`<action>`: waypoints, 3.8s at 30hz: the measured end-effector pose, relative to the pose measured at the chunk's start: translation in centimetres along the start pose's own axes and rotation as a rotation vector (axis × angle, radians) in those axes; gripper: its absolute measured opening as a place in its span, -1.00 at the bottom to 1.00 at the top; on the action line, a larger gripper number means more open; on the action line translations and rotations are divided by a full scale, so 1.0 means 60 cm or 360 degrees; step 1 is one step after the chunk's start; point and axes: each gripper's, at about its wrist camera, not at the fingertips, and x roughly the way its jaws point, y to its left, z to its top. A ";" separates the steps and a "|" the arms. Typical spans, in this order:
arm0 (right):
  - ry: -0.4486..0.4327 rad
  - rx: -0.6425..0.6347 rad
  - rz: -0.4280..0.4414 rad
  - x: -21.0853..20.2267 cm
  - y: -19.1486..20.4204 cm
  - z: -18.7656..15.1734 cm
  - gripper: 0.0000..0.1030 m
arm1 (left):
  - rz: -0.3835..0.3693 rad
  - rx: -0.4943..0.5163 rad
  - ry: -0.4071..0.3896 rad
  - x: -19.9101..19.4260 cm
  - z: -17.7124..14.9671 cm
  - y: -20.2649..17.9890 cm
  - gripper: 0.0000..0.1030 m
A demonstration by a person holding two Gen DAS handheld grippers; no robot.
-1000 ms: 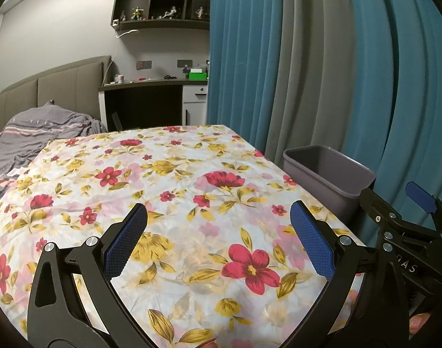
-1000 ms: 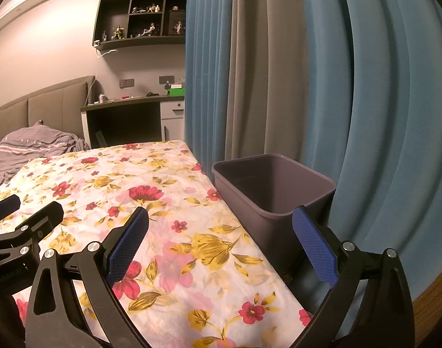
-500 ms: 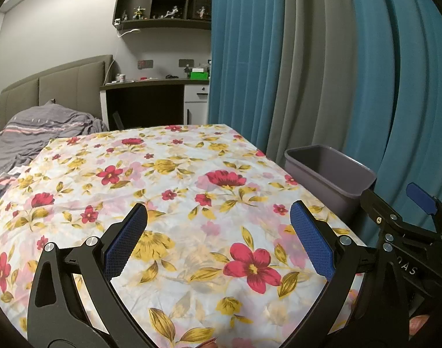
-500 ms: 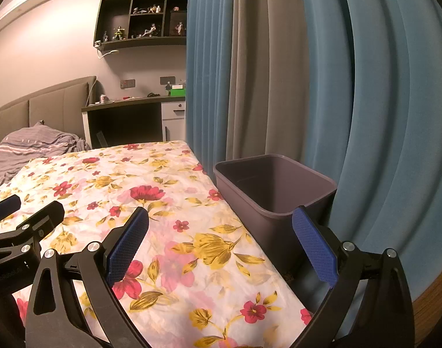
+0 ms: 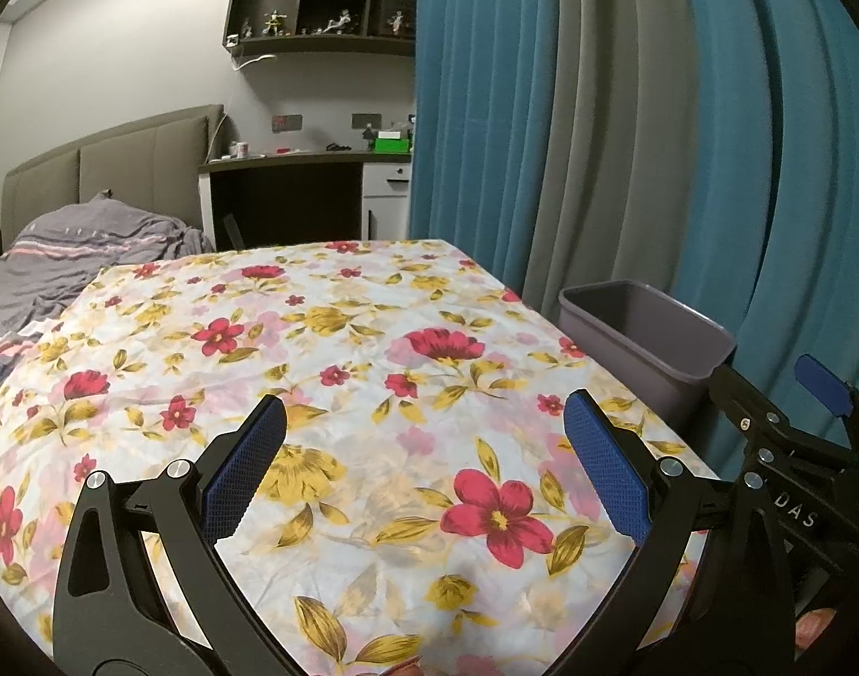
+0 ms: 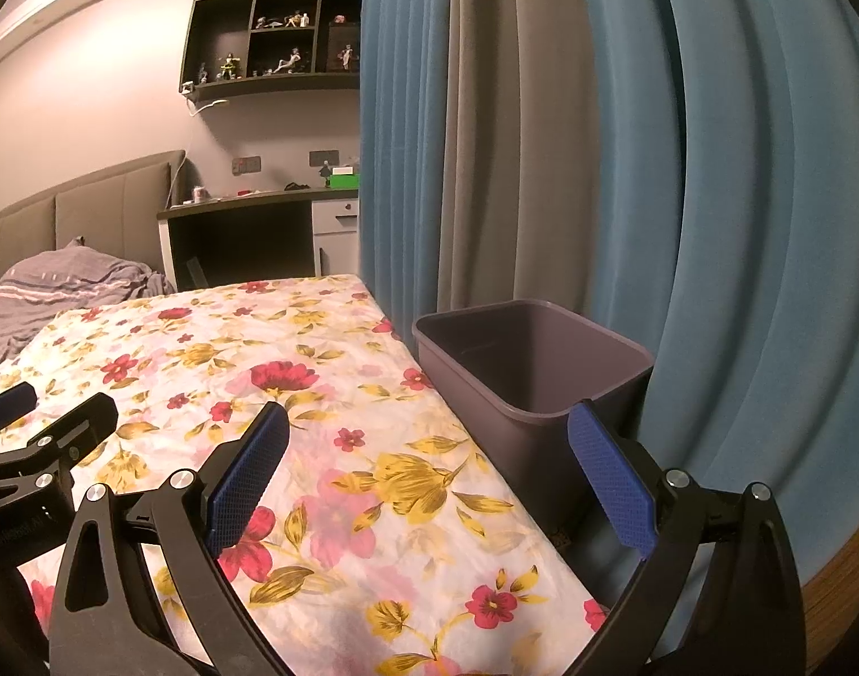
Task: Collect trash
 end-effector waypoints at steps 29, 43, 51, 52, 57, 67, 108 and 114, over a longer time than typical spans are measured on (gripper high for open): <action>0.0016 -0.0002 0.0006 0.009 -0.008 -0.007 0.85 | 0.0003 -0.0008 0.0009 0.006 0.000 0.003 0.89; 0.0018 -0.0001 0.0003 0.009 -0.009 -0.005 0.85 | 0.0004 0.0006 0.0011 0.012 -0.001 -0.009 0.89; 0.0018 0.0004 -0.0002 0.010 -0.010 -0.004 0.85 | 0.0005 0.0004 0.0009 0.013 -0.001 -0.009 0.89; 0.0016 0.0004 0.0000 0.009 -0.011 -0.004 0.85 | 0.0003 0.0004 0.0010 0.013 -0.001 -0.009 0.89; 0.0018 0.0007 0.0001 0.009 -0.011 -0.003 0.85 | 0.0005 0.0005 0.0008 0.013 -0.001 -0.010 0.89; 0.0016 0.0008 -0.0003 0.008 -0.012 -0.004 0.85 | 0.0005 0.0009 0.0008 0.013 0.000 -0.012 0.89; 0.0027 0.0024 -0.0009 0.009 -0.015 -0.002 0.85 | -0.0008 0.0074 -0.0011 0.011 -0.003 -0.012 0.61; 0.0038 0.0032 -0.0010 0.009 -0.013 -0.005 0.85 | 0.0022 0.0084 -0.0021 0.010 -0.002 -0.013 0.62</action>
